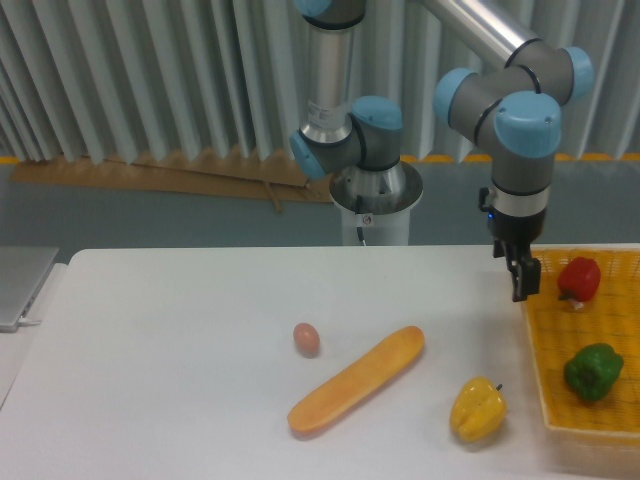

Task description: Place the red pepper on the table

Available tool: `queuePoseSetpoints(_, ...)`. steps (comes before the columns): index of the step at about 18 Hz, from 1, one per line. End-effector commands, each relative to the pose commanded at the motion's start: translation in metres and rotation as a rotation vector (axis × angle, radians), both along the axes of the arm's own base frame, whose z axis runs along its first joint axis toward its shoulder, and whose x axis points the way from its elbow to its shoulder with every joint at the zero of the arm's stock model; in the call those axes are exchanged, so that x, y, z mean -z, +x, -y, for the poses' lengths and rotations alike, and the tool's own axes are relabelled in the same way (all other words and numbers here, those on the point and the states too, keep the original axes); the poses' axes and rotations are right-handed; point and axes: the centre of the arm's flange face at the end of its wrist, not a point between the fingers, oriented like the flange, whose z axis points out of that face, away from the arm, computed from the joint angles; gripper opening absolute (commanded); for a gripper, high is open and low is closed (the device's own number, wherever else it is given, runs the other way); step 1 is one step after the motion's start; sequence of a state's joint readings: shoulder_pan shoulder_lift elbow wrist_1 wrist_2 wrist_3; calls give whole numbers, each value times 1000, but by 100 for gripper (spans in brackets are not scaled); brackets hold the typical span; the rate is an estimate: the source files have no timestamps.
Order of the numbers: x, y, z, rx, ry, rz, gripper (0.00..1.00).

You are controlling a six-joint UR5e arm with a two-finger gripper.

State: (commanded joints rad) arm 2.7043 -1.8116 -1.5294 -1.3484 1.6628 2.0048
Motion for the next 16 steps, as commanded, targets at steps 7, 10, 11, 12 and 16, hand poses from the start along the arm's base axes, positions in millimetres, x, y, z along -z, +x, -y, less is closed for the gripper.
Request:
queuePoseSetpoints(7, 17, -31, 31, 79, -2, 20, 100)
queuePoseSetpoints(10, 18, -45, 47, 100, 24, 15, 100)
queuePoseSetpoints(11, 18, -46, 50, 90, 31, 17, 100)
queuePoseSetpoints(12, 18, -48, 53, 76, 33, 17, 100)
queuePoseSetpoints(16, 14, -67, 87, -191, 91, 14, 100)
